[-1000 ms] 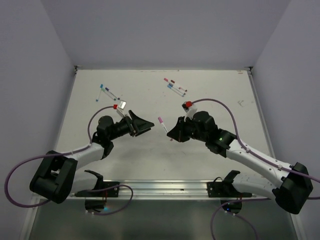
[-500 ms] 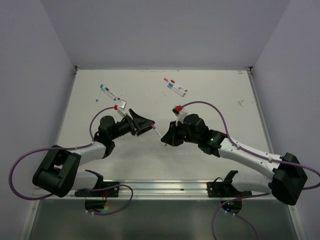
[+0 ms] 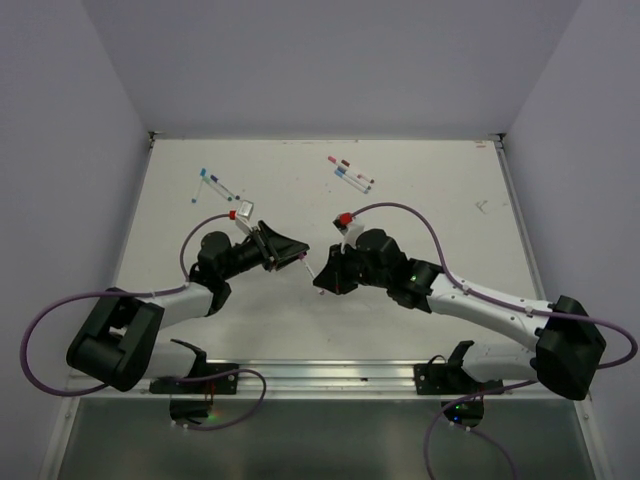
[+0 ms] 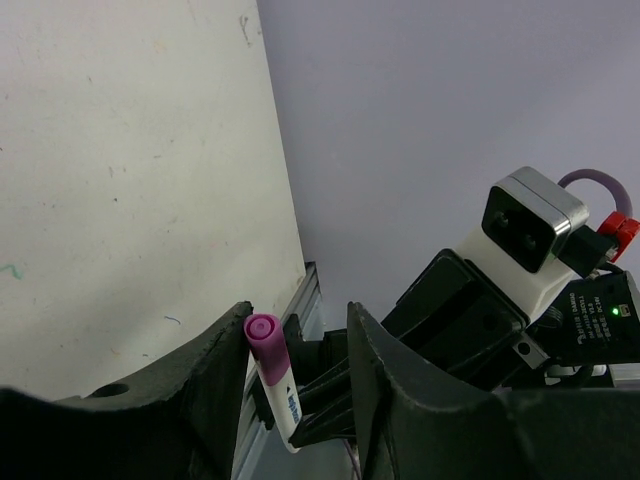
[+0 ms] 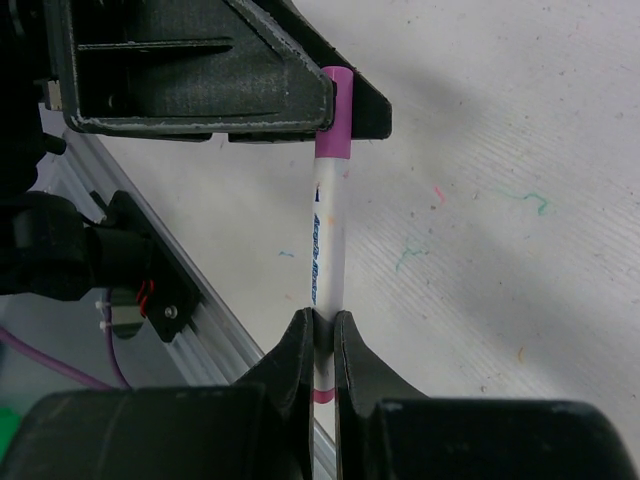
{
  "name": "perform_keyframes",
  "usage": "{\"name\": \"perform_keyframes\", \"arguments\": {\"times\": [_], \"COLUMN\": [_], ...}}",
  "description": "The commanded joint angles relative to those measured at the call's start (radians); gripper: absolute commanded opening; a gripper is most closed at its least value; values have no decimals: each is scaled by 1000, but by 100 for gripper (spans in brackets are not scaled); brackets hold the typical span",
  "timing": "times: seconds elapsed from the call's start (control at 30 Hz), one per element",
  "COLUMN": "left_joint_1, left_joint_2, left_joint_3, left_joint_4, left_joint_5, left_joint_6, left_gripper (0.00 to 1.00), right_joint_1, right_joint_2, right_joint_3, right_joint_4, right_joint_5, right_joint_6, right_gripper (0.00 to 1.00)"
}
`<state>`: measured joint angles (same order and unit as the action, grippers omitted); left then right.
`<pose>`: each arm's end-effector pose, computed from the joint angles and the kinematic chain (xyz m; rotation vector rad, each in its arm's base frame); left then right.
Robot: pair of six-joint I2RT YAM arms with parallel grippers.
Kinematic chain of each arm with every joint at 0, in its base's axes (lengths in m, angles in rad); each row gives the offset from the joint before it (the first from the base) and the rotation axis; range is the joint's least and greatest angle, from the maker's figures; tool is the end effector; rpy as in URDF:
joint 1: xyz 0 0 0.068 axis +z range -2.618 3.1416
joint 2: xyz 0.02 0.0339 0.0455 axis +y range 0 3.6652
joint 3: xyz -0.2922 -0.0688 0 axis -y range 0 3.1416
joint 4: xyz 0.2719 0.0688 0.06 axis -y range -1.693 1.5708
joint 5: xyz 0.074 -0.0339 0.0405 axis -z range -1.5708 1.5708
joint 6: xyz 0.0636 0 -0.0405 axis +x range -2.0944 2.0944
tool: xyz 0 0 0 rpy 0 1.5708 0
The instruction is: Open the pen caps
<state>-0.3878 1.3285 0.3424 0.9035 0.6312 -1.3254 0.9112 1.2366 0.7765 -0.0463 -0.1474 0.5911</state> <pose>0.2403 -0.1387 0.1932 -0.3498 1.9582 -1.7326 0.1851 0.2540 0.2562 -0.4554 2.2070 1.0263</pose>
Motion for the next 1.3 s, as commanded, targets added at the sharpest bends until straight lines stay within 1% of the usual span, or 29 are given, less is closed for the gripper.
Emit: {"name": "perform_keyframes", "arguments": {"times": [0.0,0.1,0.13,0.17,0.2,0.23,0.27,0.3,0.33,0.37,0.4,0.47,0.53,0.63,0.7,0.73,0.77,0.83,0.9,0.93,0.97,1.0,1.03,1.07,1.1,1.17,1.27], "left_joint_1": [-6,-6,-6,-6,-6,-6,-6,-6,-6,-6,-6,-6,-8,-8,-8,-8,-8,-8,-5,-5,-5,-5,-5,-5,-5,-5,-5], "left_joint_2": [6,9,11,9,9,11,12,12,11,8,8,3,-5,-17,-23,-31,-35,-54,-74,-98,-109,-117,-121,-121,-118,-108,-89], "left_joint_3": [30,27,27,27,27,27,27,29,27,29,29,27,29,29,32,35,43,61,84,98,131,150,168,202,210,233,251], "left_joint_4": [64,69,71,71,71,72,72,72,72,72,72,71,63,57,49,34,22,-38,-128,-247,-314,-398,-441,-475,-494,-502,-514], "left_joint_5": [-1,-1,1,1,1,2,2,4,4,4,4,2,2,2,1,1,-8,-43,-99,-138,-234,-278,-319,-385,-413,-458,-488], "left_joint_6": [6,6,6,8,8,8,8,8,8,6,5,3,5,5,8,12,17,34,64,77,86,107,115,115,106,92,81], "left_gripper": [45,33,25,20,13,0,0,0,0,0,0,0,0,0,0,0,0,0,0,0,0,0,0,0,0,0,0], "right_joint_1": [11,11,12,14,15,15,15,17,17,18,17,17,18,20,18,20,20,35,72,90,112,161,187,213,254,282,302], "right_joint_2": [-8,-6,-6,-5,-5,-3,0,10,18,26,35,63,98,136,165,172,181,184,192,199,207,227,242,259,306,345,374], "right_joint_3": [49,53,55,56,56,58,60,69,76,84,99,113,138,176,188,190,188,182,190,196,205,225,239,269,288,308,302], "right_joint_4": [40,37,36,34,33,30,25,17,0,-4,-6,-6,-7,-12,-10,-10,-15,-36,-75,-101,-160,-191,-220,-277,-306,-349,-343], "right_joint_5": [29,32,32,34,35,35,40,43,49,51,49,51,52,49,45,48,52,75,136,240,306,381,539,608,678,783,816], "right_joint_6": [-7,-10,-11,-11,-13,-19,-23,-28,-36,-40,-45,-54,-60,-63,-59,-53,-50,-57,-69,-89,-97,-100,-108,-106,-103,-85,-57], "right_gripper": [0,0,0,0,0,0,0,4,16,33,38,44,45,41,23,8,0,0,0,0,0,0,0,0,0,0,0]}}
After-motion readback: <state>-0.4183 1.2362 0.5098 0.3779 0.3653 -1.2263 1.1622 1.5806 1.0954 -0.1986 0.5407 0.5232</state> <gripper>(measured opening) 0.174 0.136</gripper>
